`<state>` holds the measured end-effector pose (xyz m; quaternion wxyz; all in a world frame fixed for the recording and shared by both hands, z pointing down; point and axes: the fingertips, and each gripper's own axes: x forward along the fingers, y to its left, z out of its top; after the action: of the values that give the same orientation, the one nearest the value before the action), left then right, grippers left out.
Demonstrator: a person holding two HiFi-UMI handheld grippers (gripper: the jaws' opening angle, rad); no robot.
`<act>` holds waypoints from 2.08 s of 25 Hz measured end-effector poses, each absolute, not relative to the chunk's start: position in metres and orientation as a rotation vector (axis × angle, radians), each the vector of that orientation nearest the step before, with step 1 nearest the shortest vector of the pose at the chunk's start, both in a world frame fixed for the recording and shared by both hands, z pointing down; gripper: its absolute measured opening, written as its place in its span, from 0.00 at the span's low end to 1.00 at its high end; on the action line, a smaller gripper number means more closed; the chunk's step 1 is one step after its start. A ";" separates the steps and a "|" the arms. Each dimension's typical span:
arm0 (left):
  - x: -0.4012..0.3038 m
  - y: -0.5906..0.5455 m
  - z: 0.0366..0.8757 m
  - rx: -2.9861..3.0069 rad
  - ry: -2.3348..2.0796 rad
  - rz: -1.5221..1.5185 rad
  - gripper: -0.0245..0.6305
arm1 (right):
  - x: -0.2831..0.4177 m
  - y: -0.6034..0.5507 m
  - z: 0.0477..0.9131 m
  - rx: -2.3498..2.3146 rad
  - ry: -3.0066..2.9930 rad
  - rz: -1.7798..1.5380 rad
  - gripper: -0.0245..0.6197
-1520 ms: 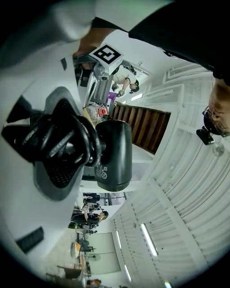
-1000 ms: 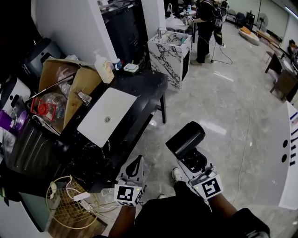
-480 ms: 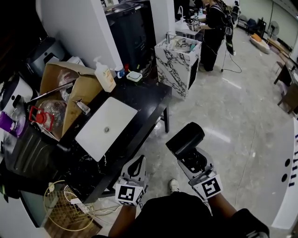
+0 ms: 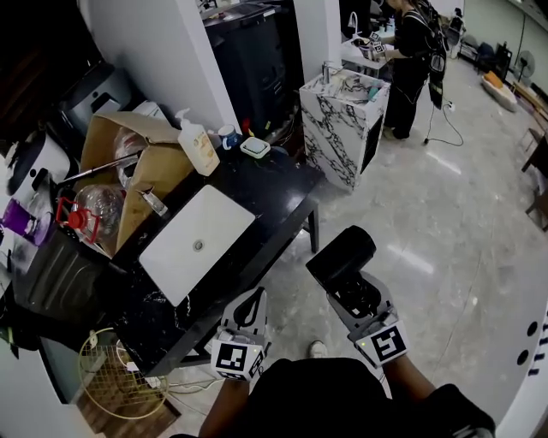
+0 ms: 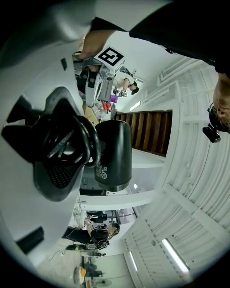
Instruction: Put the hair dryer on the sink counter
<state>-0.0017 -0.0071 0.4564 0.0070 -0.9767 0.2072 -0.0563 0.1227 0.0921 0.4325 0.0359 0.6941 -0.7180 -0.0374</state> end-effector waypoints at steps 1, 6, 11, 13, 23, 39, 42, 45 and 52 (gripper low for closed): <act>-0.001 -0.009 0.458 -3.054 0.656 -0.180 0.03 | 0.125 0.089 0.434 2.124 -2.213 -0.106 0.43; 0.004 -0.026 0.460 -3.048 0.712 -0.189 0.03 | 0.132 0.070 0.439 2.087 -2.267 -0.085 0.43; 0.012 -0.054 0.467 -3.054 0.762 -0.215 0.03 | 0.142 0.039 0.440 2.053 -2.311 -0.060 0.43; 0.017 -0.070 0.469 -3.054 0.780 -0.222 0.03 | 0.148 0.021 0.443 2.028 -2.309 -0.054 0.43; 0.039 -0.159 0.463 -3.042 0.841 -0.189 0.03 | 0.168 -0.074 0.441 1.977 -2.339 -0.048 0.43; 0.021 -0.269 0.462 -3.064 0.937 -0.130 0.03 | 0.156 -0.194 0.446 1.914 -2.392 0.083 0.43; 0.020 -0.282 0.456 -3.059 0.952 -0.083 0.03 | 0.154 -0.209 0.449 1.891 -2.403 0.100 0.43; 0.017 -0.289 0.456 -3.054 0.966 -0.077 0.03 | 0.154 -0.224 0.456 1.878 -2.402 0.120 0.43; 0.001 -0.302 0.467 -3.031 1.054 -0.137 0.03 | 0.164 -0.255 0.473 1.808 -2.438 0.179 0.43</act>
<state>0.0013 -0.3020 0.4671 -0.0353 -0.9431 0.3280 -0.0425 0.1644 -0.2553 0.4726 0.0507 0.5939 -0.8008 0.0588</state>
